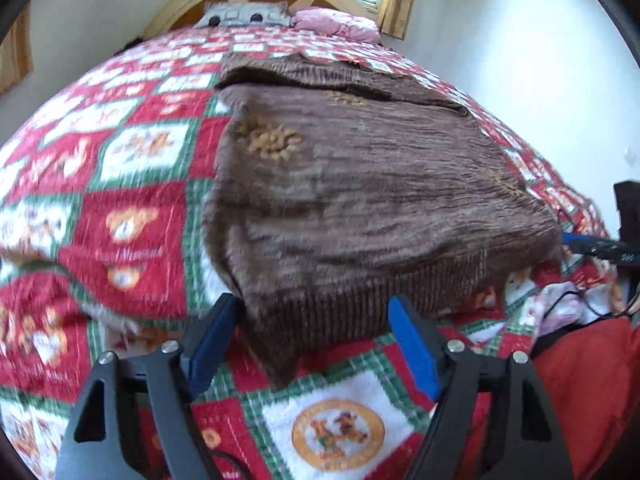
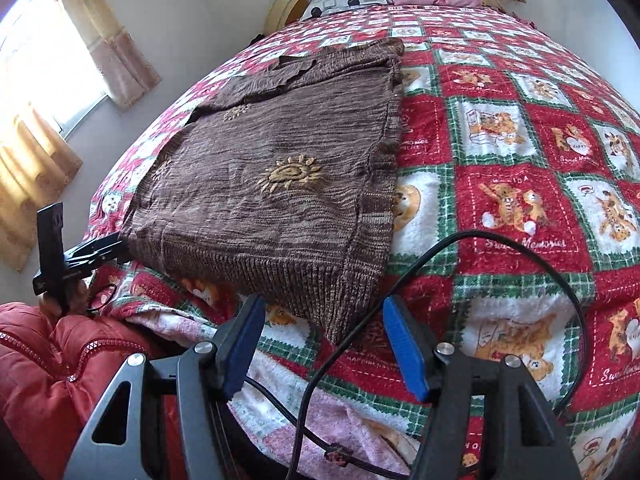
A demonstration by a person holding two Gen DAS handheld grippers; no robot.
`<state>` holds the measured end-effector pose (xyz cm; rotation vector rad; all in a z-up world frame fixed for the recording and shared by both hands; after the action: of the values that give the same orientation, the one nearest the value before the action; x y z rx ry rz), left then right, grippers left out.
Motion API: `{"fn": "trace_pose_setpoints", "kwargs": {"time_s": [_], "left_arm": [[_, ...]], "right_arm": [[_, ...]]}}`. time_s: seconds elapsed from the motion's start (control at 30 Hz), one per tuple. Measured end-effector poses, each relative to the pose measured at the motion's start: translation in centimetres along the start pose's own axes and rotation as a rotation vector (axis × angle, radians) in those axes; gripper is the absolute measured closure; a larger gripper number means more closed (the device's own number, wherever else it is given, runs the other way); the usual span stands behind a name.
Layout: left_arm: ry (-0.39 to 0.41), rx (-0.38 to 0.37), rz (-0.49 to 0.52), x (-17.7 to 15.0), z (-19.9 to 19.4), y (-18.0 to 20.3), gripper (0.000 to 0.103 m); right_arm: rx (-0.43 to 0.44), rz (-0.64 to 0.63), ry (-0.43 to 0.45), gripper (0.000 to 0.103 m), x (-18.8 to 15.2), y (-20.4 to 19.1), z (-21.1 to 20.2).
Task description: Fold small clothes
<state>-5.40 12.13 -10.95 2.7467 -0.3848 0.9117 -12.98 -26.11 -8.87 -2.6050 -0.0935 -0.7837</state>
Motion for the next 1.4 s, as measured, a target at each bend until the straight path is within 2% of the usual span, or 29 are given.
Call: {"fn": "trace_pose_setpoints", "kwargs": {"time_s": [0.07,0.17,0.23,0.27,0.37,0.43,0.53,0.67,0.77,0.87,1.0,1.03,1.1,1.17,1.23,1.4], "left_arm": [[-0.03,0.002,-0.031,-0.4,0.0,-0.7,0.033],[-0.018,0.012,-0.054,-0.2,0.0,-1.3,0.034],[-0.029,0.006,-0.065,-0.1,0.4,-1.2,0.034],[-0.035,-0.001,-0.069,-0.2,0.6,-1.1,0.034],[-0.074,-0.016,-0.07,-0.6,1.6,-0.6,0.034],[-0.085,-0.021,-0.062,-0.7,1.9,-0.2,0.034],[-0.078,-0.03,-0.056,-0.7,1.8,0.2,0.034],[-0.057,-0.068,-0.11,-0.3,1.2,-0.6,0.034],[-0.044,-0.109,-0.148,0.0,0.8,-0.9,0.034],[-0.038,-0.118,-0.151,0.1,0.7,-0.9,0.034],[-0.052,-0.131,-0.153,0.2,1.2,-0.7,0.034],[-0.055,-0.137,-0.145,0.2,1.2,-0.6,0.039],[-0.058,-0.138,-0.128,0.1,1.3,-0.3,0.048],[-0.066,-0.13,-0.127,0.2,1.7,-0.3,0.059],[-0.083,-0.132,-0.13,0.2,1.9,-0.4,0.084],[-0.051,-0.18,-0.126,0.6,0.5,0.0,0.091]], "right_arm": [[-0.053,-0.014,0.02,0.04,0.4,-0.1,-0.4],[-0.133,-0.063,0.139,0.04,1.4,-0.7,-2.8],[-0.154,-0.092,0.195,0.04,2.0,-1.4,-3.9],[-0.137,-0.1,0.2,0.04,2.1,-1.6,-4.0],[-0.06,-0.077,0.163,0.04,2.2,-1.6,-2.5],[-0.044,-0.062,0.139,0.04,2.2,-1.3,-1.0],[-0.051,-0.046,0.083,0.041,1.8,-0.4,0.9],[-0.109,-0.082,0.038,0.041,1.0,-0.3,0.3],[-0.118,-0.081,0.011,0.041,-0.1,-0.2,0.0],[-0.036,-0.044,-0.039,0.041,-1.2,-0.1,0.9],[0.051,0.005,-0.046,0.042,-1.2,0.0,2.1],[0.062,0.016,-0.044,0.044,-1.1,0.1,2.3],[0.079,0.054,-0.037,0.058,-0.9,0.8,2.6],[0.112,0.102,-0.039,0.09,-0.8,1.5,3.3],[0.136,0.14,-0.053,0.094,-0.8,1.9,3.7],[0.214,0.103,-0.046,0.095,-0.3,0.0,2.4]]}}
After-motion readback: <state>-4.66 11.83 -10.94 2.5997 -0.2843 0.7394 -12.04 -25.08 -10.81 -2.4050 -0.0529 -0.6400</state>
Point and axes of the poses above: each gripper's, at about its wrist camera, not at the fingertips, and z roughly the way its jaws point, y to its right, x to its top, the point moved 3 cm from there along z, roughly the way its jaws point, and after that the axes turned 7 degrees about x, right-handed, at the moved point
